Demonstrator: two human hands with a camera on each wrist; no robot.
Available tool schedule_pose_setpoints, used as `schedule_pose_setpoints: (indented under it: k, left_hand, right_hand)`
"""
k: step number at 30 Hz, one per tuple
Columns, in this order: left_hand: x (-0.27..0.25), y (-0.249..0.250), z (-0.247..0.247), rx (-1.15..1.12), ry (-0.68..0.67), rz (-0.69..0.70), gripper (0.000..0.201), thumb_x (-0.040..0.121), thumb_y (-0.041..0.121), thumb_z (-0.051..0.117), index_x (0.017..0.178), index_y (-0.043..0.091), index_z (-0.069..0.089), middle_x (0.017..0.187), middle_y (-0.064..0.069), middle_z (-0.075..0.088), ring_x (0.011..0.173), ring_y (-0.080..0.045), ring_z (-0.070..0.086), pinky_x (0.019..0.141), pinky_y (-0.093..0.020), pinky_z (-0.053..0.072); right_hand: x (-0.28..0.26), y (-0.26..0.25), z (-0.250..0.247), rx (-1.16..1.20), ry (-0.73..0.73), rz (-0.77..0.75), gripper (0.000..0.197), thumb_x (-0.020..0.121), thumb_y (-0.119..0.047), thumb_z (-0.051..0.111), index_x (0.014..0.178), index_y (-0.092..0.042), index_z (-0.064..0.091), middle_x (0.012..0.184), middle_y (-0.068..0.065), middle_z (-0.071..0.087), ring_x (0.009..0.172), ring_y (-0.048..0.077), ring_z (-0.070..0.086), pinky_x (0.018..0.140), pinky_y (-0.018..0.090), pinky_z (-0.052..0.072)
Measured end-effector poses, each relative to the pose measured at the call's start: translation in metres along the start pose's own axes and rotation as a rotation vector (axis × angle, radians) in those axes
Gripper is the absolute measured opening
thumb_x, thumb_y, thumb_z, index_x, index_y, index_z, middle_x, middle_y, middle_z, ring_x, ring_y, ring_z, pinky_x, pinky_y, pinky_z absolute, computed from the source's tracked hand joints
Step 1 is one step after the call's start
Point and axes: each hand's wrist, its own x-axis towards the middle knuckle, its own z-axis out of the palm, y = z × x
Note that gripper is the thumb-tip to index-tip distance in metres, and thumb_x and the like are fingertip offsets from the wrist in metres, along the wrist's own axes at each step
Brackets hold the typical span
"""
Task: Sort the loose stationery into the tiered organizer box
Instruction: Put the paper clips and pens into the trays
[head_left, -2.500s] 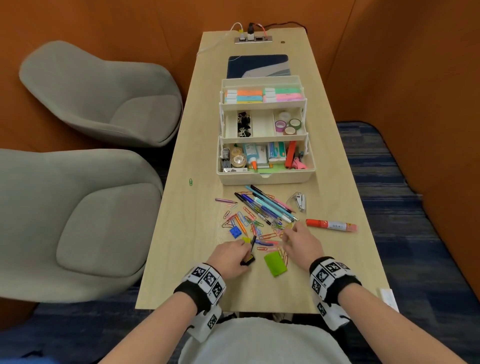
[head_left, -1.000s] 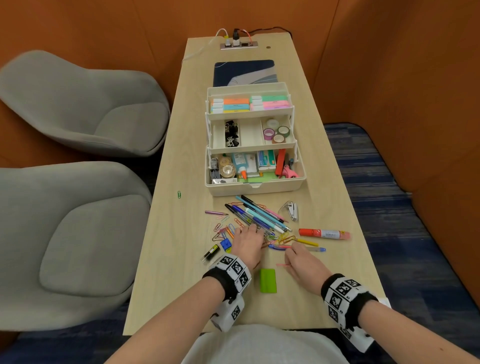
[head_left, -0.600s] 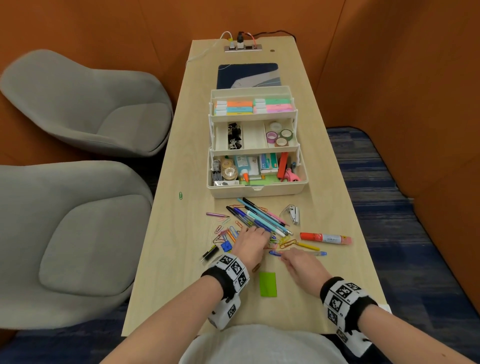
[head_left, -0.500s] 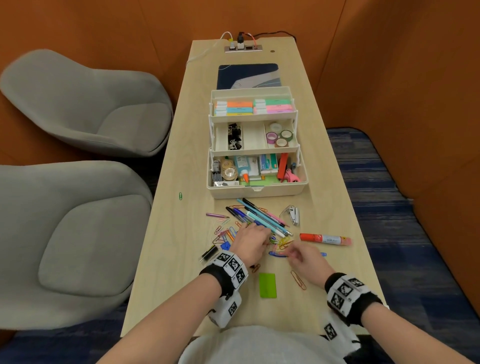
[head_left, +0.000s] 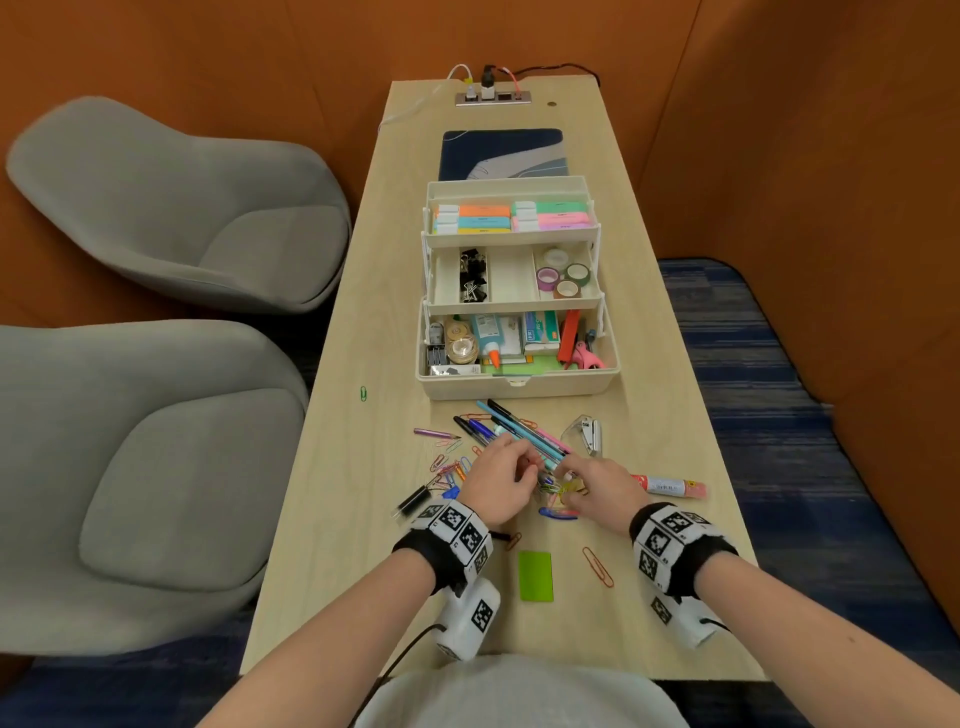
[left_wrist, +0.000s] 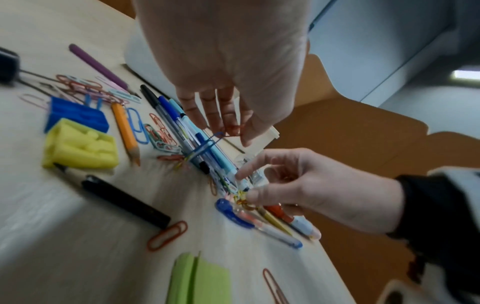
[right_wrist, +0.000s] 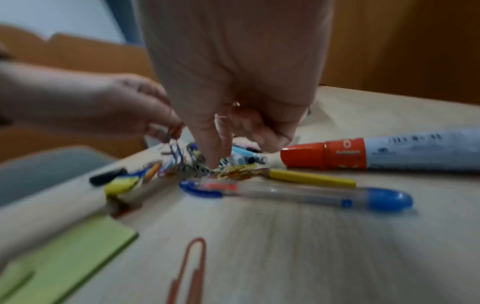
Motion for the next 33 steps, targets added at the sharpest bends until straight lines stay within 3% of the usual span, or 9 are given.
schedule_pose_setpoints:
  k: [2,6,10,13,19,23,26,30,33]
  left_hand:
    - [0.001,-0.001,-0.002,-0.069,0.026,-0.044,0.013,0.093,0.019,0.052,0.094,0.011,0.062,0.091,0.001,0.047,0.083,-0.013,0.047,0.077,-0.024,0.037]
    - [0.006,-0.007,-0.005,-0.213,0.078,-0.131,0.016,0.094,0.021,0.054,0.088,0.007,0.058,0.093,-0.007,0.056,0.084,-0.020,0.053,0.076,-0.029,0.045]
    - [0.007,-0.010,-0.005,-0.429,0.083,-0.208,0.013,0.096,0.015,0.050,0.093,0.005,0.057,0.090,-0.001,0.065,0.081,-0.009,0.060,0.068,-0.009,0.043]
    - [0.008,-0.010,-0.007,-0.543,0.131,-0.240,0.008,0.097,0.014,0.048,0.092,0.013,0.055,0.080,0.001,0.067,0.078,-0.008,0.062,0.066,-0.007,0.044]
    - [0.013,-0.015,-0.012,-0.714,0.210,-0.311,0.017,0.099,0.009,0.045,0.093,0.016,0.059,0.071,0.001,0.058,0.064,-0.005,0.055,0.060,-0.014,0.044]
    - [0.016,-0.015,-0.012,-0.768,0.195,-0.368,0.022,0.101,0.011,0.040,0.089,0.020,0.056,0.067,-0.001,0.052,0.060,-0.010,0.053,0.057,-0.024,0.049]
    - [0.017,-0.013,-0.011,-0.819,0.151,-0.447,0.021,0.102,0.013,0.037,0.091,0.019,0.054,0.068,-0.002,0.050,0.053,-0.009,0.055,0.055,-0.027,0.054]
    - [0.013,-0.008,-0.010,-0.763,0.095,-0.568,0.023,0.101,0.012,0.032,0.092,0.019,0.053,0.072,-0.001,0.050,0.052,-0.011,0.050,0.050,-0.027,0.048]
    - [0.008,-0.005,-0.009,-0.361,0.039,-0.452,0.021,0.099,0.026,0.039,0.098,0.015,0.057,0.085,0.000,0.058,0.077,-0.016,0.054,0.068,-0.028,0.041]
  right_hand:
    - [0.001,-0.002,0.002,-0.137,-0.012,-0.032,0.028,0.085,-0.019,0.060,0.113,-0.022,0.057,0.106,0.001,0.064,0.093,0.020,0.061,0.077,0.029,0.047]
    - [0.003,-0.005,0.003,-0.246,-0.053,-0.074,0.023,0.089,-0.019,0.053,0.111,-0.015,0.051,0.106,0.006,0.062,0.093,0.024,0.060,0.070,0.027,0.041]
    - [0.005,-0.007,0.004,-0.288,-0.136,-0.030,0.020,0.095,-0.022,0.047,0.111,-0.011,0.045,0.106,0.008,0.060,0.091,0.025,0.060,0.076,0.034,0.047]
    - [0.005,-0.008,0.001,-0.245,-0.161,-0.034,0.011,0.098,-0.021,0.042,0.103,-0.012,0.045,0.095,0.006,0.053,0.081,0.022,0.056,0.072,0.031,0.045]
    - [0.000,-0.003,-0.006,0.294,-0.086,0.137,0.014,0.099,-0.018,0.036,0.085,-0.019,0.040,0.073,-0.002,0.046,0.061,0.011,0.044,0.054,0.021,0.034]
    - [-0.002,-0.003,-0.001,1.152,-0.010,0.475,0.013,0.090,-0.009,0.038,0.079,-0.010,0.046,0.060,0.004,0.051,0.048,0.014,0.040,0.052,0.025,0.035]
    - [-0.004,-0.002,0.000,1.500,-0.019,0.509,0.009,0.092,-0.006,0.042,0.088,-0.007,0.049,0.065,0.008,0.054,0.053,0.016,0.044,0.047,0.025,0.042]
    - [-0.003,-0.003,-0.003,1.702,-0.046,0.513,0.013,0.089,-0.011,0.045,0.081,-0.008,0.054,0.062,0.004,0.050,0.055,0.015,0.044,0.049,0.024,0.037]
    - [0.005,-0.006,-0.003,1.275,0.016,0.512,0.018,0.088,-0.022,0.052,0.073,-0.013,0.053,0.058,-0.002,0.044,0.047,0.011,0.037,0.045,0.022,0.026]
